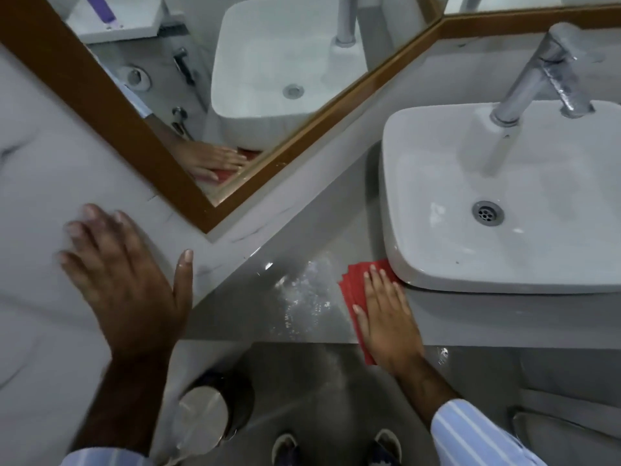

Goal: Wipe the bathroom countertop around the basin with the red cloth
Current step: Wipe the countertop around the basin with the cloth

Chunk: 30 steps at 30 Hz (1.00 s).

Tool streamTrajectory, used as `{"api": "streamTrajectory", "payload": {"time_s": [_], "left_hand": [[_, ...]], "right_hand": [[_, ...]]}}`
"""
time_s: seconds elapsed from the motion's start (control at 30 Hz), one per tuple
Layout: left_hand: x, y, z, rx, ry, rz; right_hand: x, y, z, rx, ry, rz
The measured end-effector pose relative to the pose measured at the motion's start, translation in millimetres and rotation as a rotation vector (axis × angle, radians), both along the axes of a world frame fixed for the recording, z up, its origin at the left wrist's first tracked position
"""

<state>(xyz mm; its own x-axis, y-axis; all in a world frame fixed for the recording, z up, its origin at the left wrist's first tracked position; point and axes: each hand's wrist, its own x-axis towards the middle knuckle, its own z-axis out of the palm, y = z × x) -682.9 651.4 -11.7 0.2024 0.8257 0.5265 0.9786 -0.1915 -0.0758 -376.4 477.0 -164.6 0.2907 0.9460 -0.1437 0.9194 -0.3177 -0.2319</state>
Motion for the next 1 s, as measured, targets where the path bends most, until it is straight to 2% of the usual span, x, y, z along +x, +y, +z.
{"api": "streamTrajectory", "payload": {"time_s": [0.3,0.33,0.47,0.5,0.57,0.67,0.73,0.83,0.93,1.0], "left_hand": [[2.9,4.7,-4.6,0.110,0.061,-0.021],[2.6,5.6,-4.0,0.117,0.068,-0.020],[0.5,6.9,-4.8,0.145,0.102,0.001],[-0.3,7.4,-5.0,0.153,0.114,-0.001],[-0.9,9.0,-4.9,0.162,0.137,0.005],[-2.0,10.2,-6.4,0.159,0.151,0.004],[-0.2,11.1,-7.1,0.165,0.149,0.006],[-1.8,12.9,-8.2,0.178,0.151,0.006],[-6.1,13.8,-8.9,0.177,0.183,0.008],[-7.6,14.1,-9.5,0.175,0.181,0.000]], "right_hand": [[-42.1,131.5,5.4,0.038,-0.031,-0.024],[-49.2,128.2,4.3,0.041,-0.037,0.047],[-22.7,60.4,-1.8,0.035,-0.039,0.558],[-6.0,45.1,-2.8,0.023,-0.040,0.589],[19.7,32.8,-3.2,0.027,-0.063,0.392],[-2.5,65.2,3.3,0.061,-0.073,-0.151],[-52.0,98.9,10.6,0.061,-0.036,-0.205],[-128.8,120.6,7.1,0.160,0.058,0.043],[-162.2,99.1,0.3,0.144,-0.009,0.460],[-136.8,82.5,0.4,0.129,0.041,0.414]]}}
